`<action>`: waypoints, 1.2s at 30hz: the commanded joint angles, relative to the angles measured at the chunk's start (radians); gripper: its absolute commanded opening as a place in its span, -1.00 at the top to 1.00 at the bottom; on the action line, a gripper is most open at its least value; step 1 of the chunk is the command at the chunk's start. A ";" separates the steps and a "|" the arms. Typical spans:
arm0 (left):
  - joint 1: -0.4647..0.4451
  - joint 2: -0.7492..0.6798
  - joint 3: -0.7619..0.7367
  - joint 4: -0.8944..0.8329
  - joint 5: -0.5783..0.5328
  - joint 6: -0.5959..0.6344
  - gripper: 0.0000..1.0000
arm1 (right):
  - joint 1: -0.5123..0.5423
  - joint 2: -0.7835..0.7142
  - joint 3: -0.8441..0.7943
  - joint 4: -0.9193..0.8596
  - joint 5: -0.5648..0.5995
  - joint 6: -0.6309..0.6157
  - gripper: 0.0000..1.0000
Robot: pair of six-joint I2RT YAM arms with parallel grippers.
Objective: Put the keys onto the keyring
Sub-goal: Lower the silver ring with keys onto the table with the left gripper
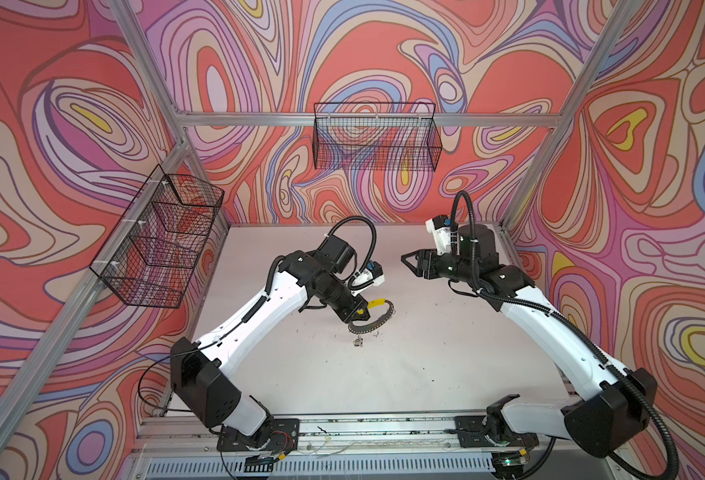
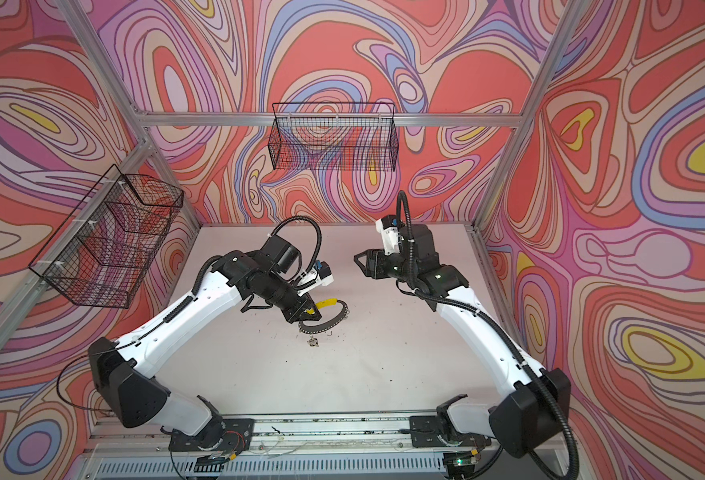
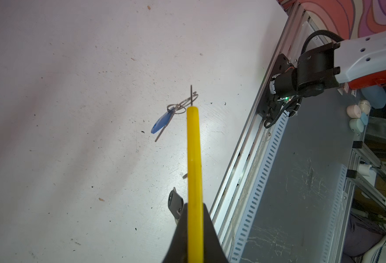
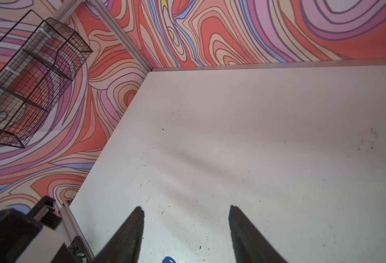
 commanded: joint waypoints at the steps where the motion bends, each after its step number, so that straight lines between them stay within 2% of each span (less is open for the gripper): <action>1: 0.009 0.042 0.004 0.005 0.054 0.061 1.00 | -0.004 -0.015 0.015 0.009 0.095 -0.025 -0.58; 5: 0.009 0.095 0.031 -0.029 0.140 0.079 1.00 | -0.003 -0.055 -0.004 0.031 0.198 -0.038 -0.96; 9: 0.009 0.141 0.091 -0.091 0.245 0.081 1.00 | -0.003 -0.121 -0.077 0.114 0.327 -0.058 -0.97; 12: 0.008 0.149 0.094 -0.113 0.206 0.092 1.00 | -0.003 -0.180 -0.173 0.237 0.330 -0.141 -0.96; 15: 0.008 0.170 0.090 -0.112 0.162 0.112 1.00 | -0.004 -0.247 -0.322 0.408 0.337 -0.164 -0.96; 20: 0.009 0.267 0.112 -0.110 0.123 0.159 1.00 | -0.003 -0.272 -0.351 0.414 0.387 -0.174 -0.97; 25: 0.021 0.364 0.165 -0.115 0.106 0.203 1.00 | -0.003 -0.312 -0.422 0.499 0.394 -0.186 -0.96; 29: 0.032 0.420 0.192 -0.087 0.088 0.228 1.00 | -0.003 -0.299 -0.420 0.500 0.407 -0.186 -0.97; 34: 0.044 0.536 0.292 -0.162 0.042 0.306 1.00 | -0.003 -0.280 -0.408 0.485 0.406 -0.180 -0.97; 36: 0.056 0.584 0.337 -0.187 0.055 0.328 1.00 | -0.003 -0.271 -0.402 0.478 0.405 -0.181 -0.96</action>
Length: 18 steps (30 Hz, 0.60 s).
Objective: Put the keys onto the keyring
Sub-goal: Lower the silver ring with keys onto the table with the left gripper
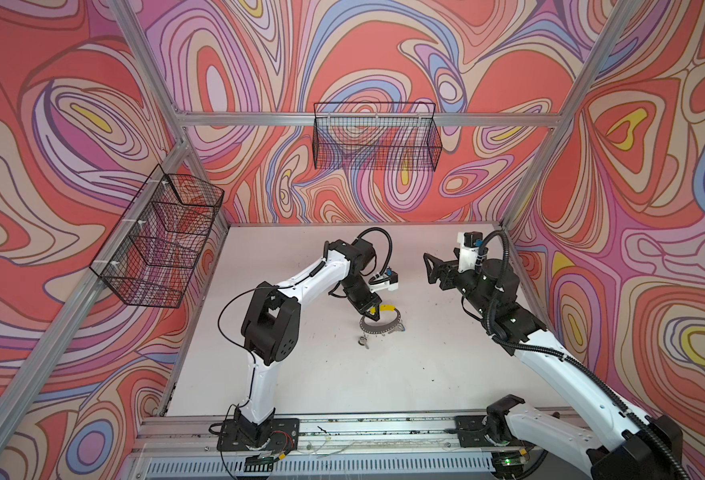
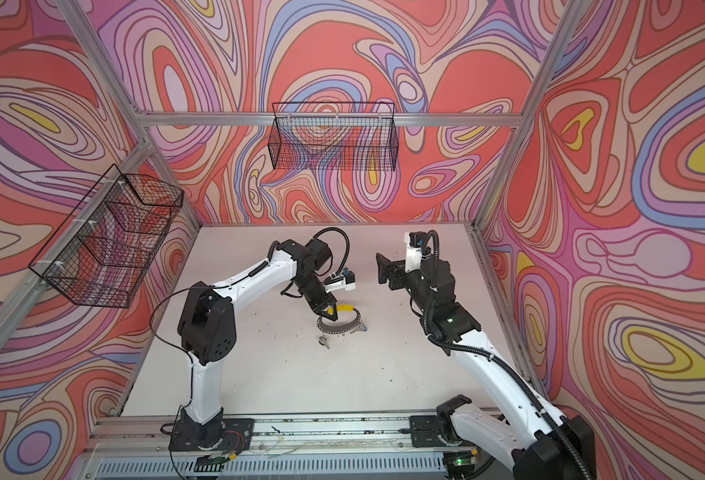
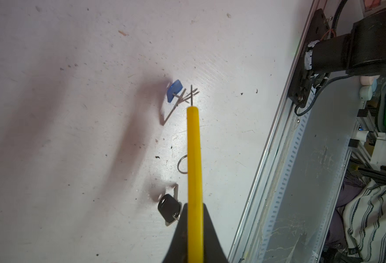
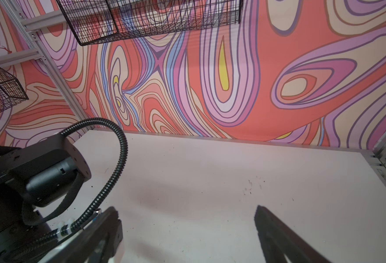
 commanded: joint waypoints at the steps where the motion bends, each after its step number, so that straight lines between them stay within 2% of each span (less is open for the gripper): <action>1: 0.024 0.066 0.058 -0.076 0.002 0.087 1.00 | -0.003 0.020 0.014 0.005 0.012 -0.015 -0.97; 10: 0.078 0.149 0.092 0.009 0.031 0.120 1.00 | -0.003 0.084 0.031 0.009 0.000 -0.006 -0.97; 18: 0.110 0.343 0.341 -0.191 0.084 0.211 0.77 | -0.003 0.170 0.061 0.032 -0.016 -0.007 -0.96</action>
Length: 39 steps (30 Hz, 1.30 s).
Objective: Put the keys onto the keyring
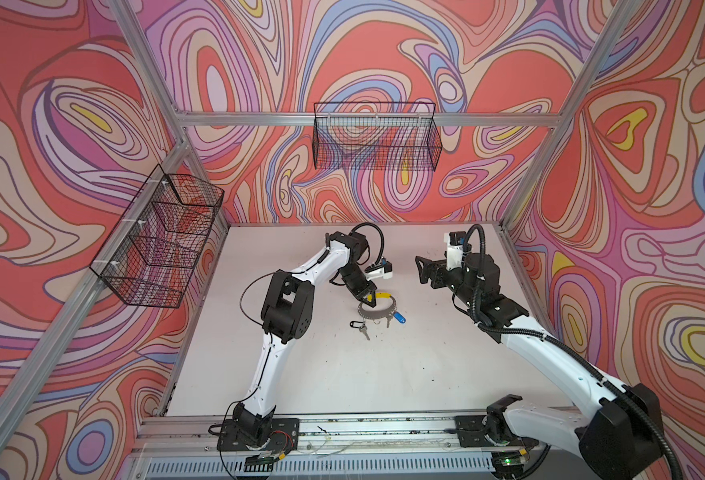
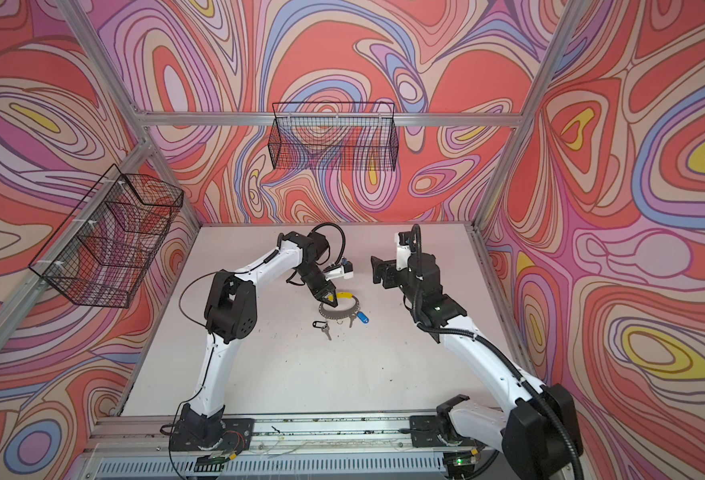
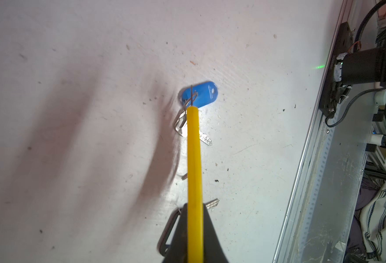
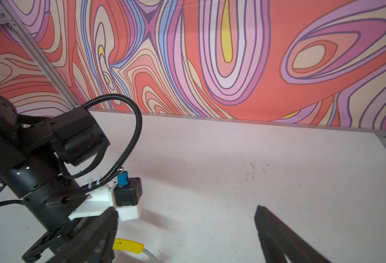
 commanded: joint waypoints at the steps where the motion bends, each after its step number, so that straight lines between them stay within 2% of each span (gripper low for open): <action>1: 0.019 0.081 0.081 -0.134 0.051 0.075 0.77 | -0.003 0.024 0.030 0.032 -0.015 -0.008 -0.96; 6: 0.043 0.144 0.174 -0.182 0.067 0.099 0.78 | -0.003 0.071 0.034 0.032 -0.038 -0.009 -0.96; 10: 0.053 0.189 0.236 -0.202 0.053 0.110 0.67 | -0.003 0.111 0.043 0.033 -0.045 -0.002 -0.96; 12: 0.061 0.221 0.281 -0.214 0.026 0.101 0.58 | -0.004 0.127 0.051 0.033 -0.049 0.001 -0.97; 15: 0.074 0.222 0.307 -0.188 0.003 0.075 0.26 | -0.003 0.142 0.067 0.029 -0.053 0.005 -0.96; 21: 0.085 0.130 0.303 -0.076 -0.133 0.006 0.11 | -0.003 0.120 0.066 0.034 -0.049 0.029 -0.96; 23: 0.103 0.074 0.273 -0.015 -0.194 -0.046 -0.18 | -0.003 0.103 0.061 0.041 -0.029 0.030 -0.97; 24: 0.113 0.037 0.248 0.026 -0.226 -0.079 -0.49 | -0.003 0.094 0.060 0.049 -0.012 0.024 -0.97; 25: 0.127 -0.012 0.207 0.079 -0.264 -0.119 -0.68 | -0.003 0.084 0.062 0.058 0.005 0.008 -0.96; 26: 0.139 -0.062 0.153 0.148 -0.295 -0.164 -0.73 | -0.003 0.078 0.064 0.067 0.027 -0.007 -0.97; 31: 0.199 -0.467 -0.307 0.613 -0.432 -0.360 -0.74 | -0.003 0.031 0.038 0.188 0.171 -0.147 -0.96; 33: 0.213 -0.642 -0.503 0.785 -0.506 -0.458 -0.74 | -0.006 0.033 0.050 0.197 0.182 -0.223 -0.96; 35: 0.231 -0.813 -0.701 0.937 -0.536 -0.527 -0.74 | -0.010 0.015 0.060 0.208 0.203 -0.248 -0.96; 37: 0.239 -0.979 -0.901 1.075 -0.655 -0.581 -0.88 | -0.025 -0.036 -0.012 0.326 0.208 -0.281 -0.96; 39: 0.244 -1.109 -1.072 1.145 -0.778 -0.612 -0.94 | -0.081 -0.039 -0.050 0.336 0.185 -0.276 -0.97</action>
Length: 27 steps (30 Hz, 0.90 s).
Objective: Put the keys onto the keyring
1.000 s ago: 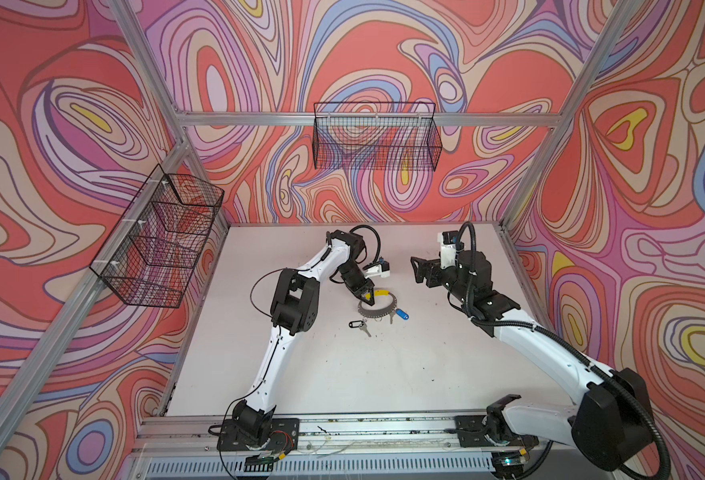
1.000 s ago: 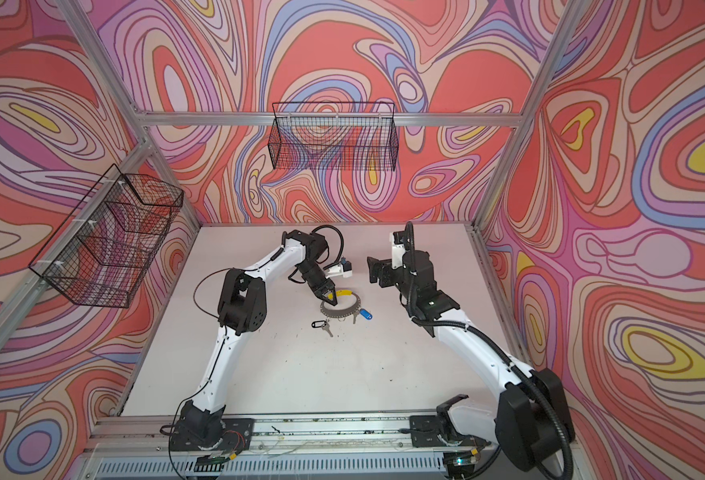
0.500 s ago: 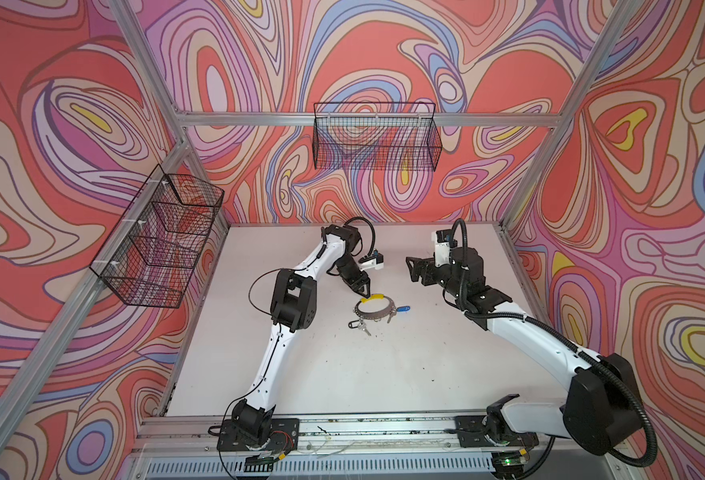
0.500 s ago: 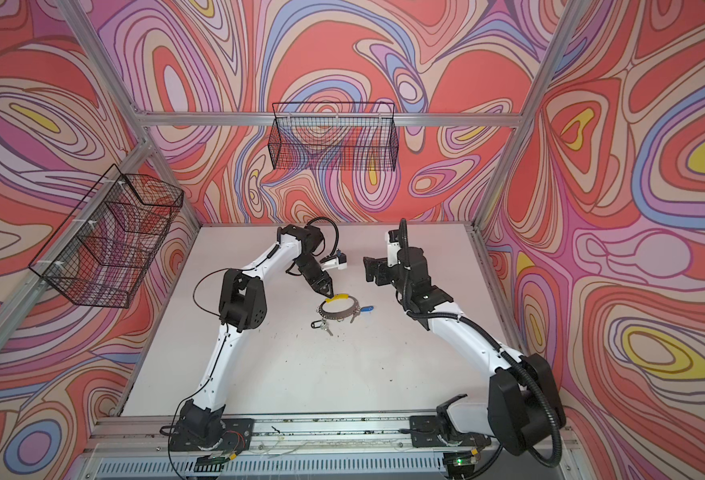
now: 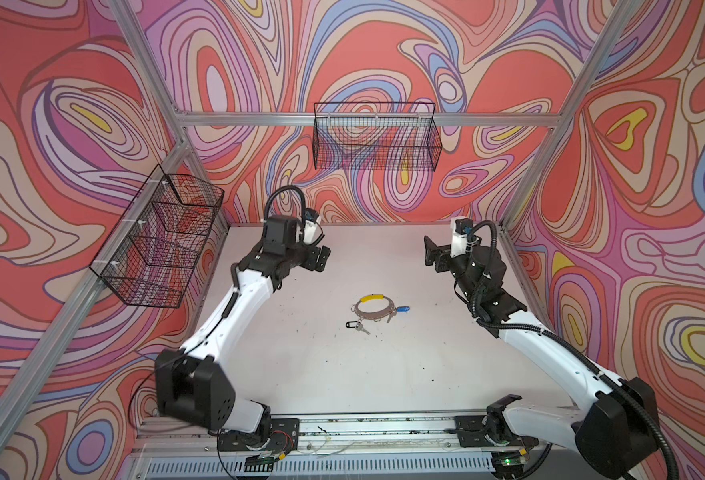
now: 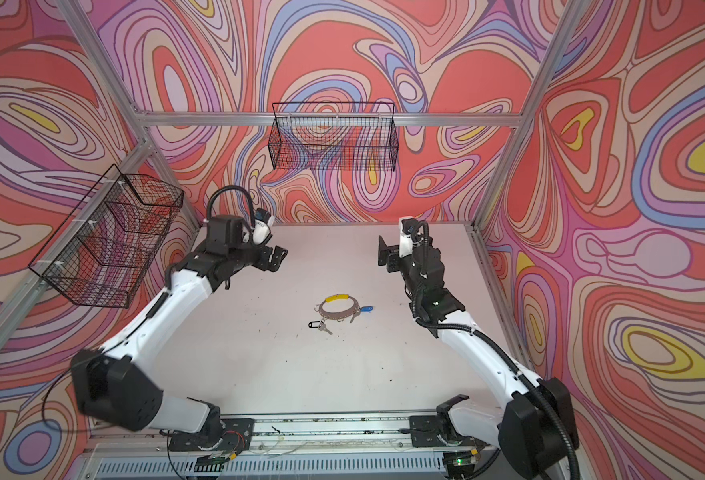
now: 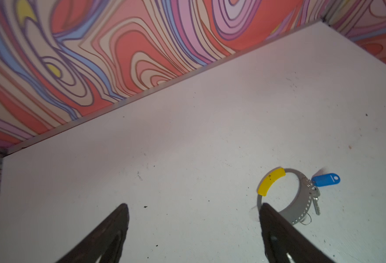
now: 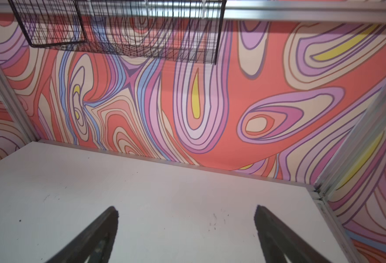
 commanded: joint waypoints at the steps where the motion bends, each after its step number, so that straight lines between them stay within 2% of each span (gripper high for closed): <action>1: 0.013 -0.144 -0.281 0.274 -0.218 -0.111 -1.00 | -0.096 -0.014 -0.063 0.066 0.005 -0.030 -0.97; 2: 0.020 -0.207 -0.379 0.345 -0.240 -0.099 -1.00 | -0.135 -0.008 -0.100 0.080 0.000 0.000 -0.97; 6: 0.049 -0.422 -0.746 0.591 -0.343 -0.042 -1.00 | -0.233 -0.034 -0.366 0.365 -0.009 0.065 -0.96; 8: 0.066 -0.427 -0.829 0.614 -0.391 -0.054 -1.00 | -0.244 0.017 -0.395 0.388 0.001 0.066 -0.96; 10: 0.085 -0.385 -0.884 0.637 -0.389 -0.079 -1.00 | -0.245 0.093 -0.419 0.450 0.017 0.080 -0.96; 12: 0.086 -0.314 -0.959 0.812 -0.393 -0.053 -1.00 | -0.246 0.180 -0.487 0.623 0.040 0.092 -0.97; 14: 0.103 -0.225 -0.963 0.937 -0.380 -0.031 -1.00 | -0.248 0.258 -0.517 0.701 0.056 0.090 -0.97; 17: 0.125 -0.063 -0.937 1.133 -0.290 -0.024 -1.00 | -0.250 0.374 -0.562 0.880 0.047 0.079 -0.97; 20: 0.132 0.086 -0.897 1.270 -0.344 -0.013 -1.00 | -0.254 0.460 -0.541 0.923 0.076 0.090 -0.96; 23: 0.148 0.208 -0.901 1.377 -0.342 -0.034 -1.00 | -0.255 0.549 -0.539 1.016 0.060 0.076 -0.96; 24: 0.148 0.250 -0.910 1.447 -0.354 -0.027 -1.00 | -0.256 0.529 -0.525 0.949 0.041 0.080 -0.97; 25: 0.148 0.258 -0.902 1.447 -0.362 -0.027 -1.00 | -0.256 0.530 -0.517 0.933 0.029 0.077 -0.97; 27: 0.156 0.208 -0.834 1.229 -0.360 -0.062 -1.00 | -0.257 0.534 -0.499 0.903 0.015 0.069 -0.97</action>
